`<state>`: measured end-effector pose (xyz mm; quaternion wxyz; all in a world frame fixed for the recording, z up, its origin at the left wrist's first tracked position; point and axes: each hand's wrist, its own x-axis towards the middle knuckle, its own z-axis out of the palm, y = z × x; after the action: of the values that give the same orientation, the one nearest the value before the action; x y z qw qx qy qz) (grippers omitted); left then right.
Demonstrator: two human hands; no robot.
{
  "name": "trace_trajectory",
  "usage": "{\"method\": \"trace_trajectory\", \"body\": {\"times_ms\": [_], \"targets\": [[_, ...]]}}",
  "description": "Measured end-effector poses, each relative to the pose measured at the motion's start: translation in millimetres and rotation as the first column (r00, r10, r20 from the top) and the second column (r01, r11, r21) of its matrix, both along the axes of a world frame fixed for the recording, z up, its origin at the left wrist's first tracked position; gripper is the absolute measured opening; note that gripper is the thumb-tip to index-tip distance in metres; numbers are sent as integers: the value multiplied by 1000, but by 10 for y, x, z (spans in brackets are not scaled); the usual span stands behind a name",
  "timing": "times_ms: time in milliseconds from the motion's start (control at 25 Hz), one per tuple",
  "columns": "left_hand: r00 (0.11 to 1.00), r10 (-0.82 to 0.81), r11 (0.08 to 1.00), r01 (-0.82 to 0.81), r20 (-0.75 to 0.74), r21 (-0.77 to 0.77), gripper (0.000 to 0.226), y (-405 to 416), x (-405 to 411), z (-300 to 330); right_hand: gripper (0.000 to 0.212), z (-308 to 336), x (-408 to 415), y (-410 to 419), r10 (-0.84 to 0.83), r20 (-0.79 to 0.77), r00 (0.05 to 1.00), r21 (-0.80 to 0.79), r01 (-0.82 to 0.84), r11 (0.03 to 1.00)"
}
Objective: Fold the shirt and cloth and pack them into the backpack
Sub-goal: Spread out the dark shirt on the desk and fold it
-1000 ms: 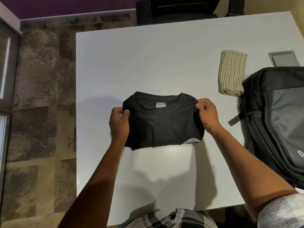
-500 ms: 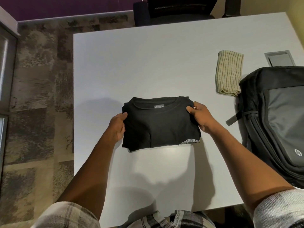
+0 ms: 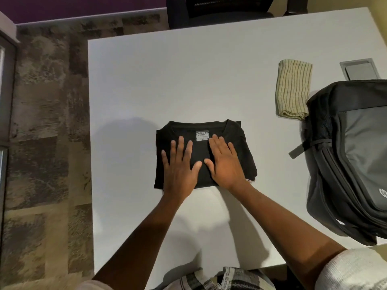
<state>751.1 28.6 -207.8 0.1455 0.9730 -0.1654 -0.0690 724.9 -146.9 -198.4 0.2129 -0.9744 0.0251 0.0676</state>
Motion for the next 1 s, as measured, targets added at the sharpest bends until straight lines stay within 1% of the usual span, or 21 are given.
{"method": "trace_trajectory", "body": {"times_ms": [40,80,160,240,280,320,400,480,520,560,600,680,760,840,880,920,1000], "targets": [[997,-79,994,80,-14,80,71,47,-4,-113,62,-93,-29,-42,25,-3,1000,-56,-25,998],[991,-133,984,135,-21,112,72,100,22,-178,60,-148,-41,-98,47,7,999,-78,-46,996],[977,-213,968,214,-20,129,73,176,137,-226,57,-187,-21,-215,85,30,996,-102,-81,991],[966,-258,963,260,-28,71,69,222,234,-228,55,-186,15,-291,92,43,995,-136,-85,987],[966,-258,966,258,-32,1,66,234,245,-215,54,-169,20,-321,68,50,996,-146,-61,987],[973,-226,971,222,-38,-92,63,245,229,-183,53,-116,8,-348,26,64,998,-142,-17,990],[996,-84,970,71,-44,-231,58,296,139,-56,45,43,-70,-400,-67,149,987,-88,80,993],[992,120,951,-124,-32,-282,46,369,-35,95,23,212,-275,-394,-173,237,956,52,165,985],[976,214,929,-216,-38,-300,38,409,-154,144,12,271,-423,-356,-243,227,943,150,212,966],[956,288,900,-292,-60,-324,30,449,-283,164,5,309,-569,-308,-317,183,931,235,272,933],[935,341,869,-353,-96,-348,24,493,-411,175,5,324,-703,-249,-397,126,909,295,347,890],[892,416,813,-452,-177,-367,21,561,-570,150,13,279,-866,-152,-540,42,840,351,494,796],[843,481,775,-537,-241,-333,22,594,-641,116,19,228,-947,-77,-659,-6,752,386,610,692],[807,518,737,-589,-283,-331,24,598,-685,111,20,222,-1013,-17,-741,-35,671,406,687,603],[794,527,718,-606,-302,-342,25,596,-697,113,18,221,-1039,12,-759,-45,650,405,706,581],[786,532,707,-617,-315,-345,26,592,-707,118,17,221,-1065,41,-760,-52,648,401,711,578],[780,541,710,-625,-315,-325,26,596,-712,111,12,227,-1085,103,-722,-57,689,393,680,619]]}}
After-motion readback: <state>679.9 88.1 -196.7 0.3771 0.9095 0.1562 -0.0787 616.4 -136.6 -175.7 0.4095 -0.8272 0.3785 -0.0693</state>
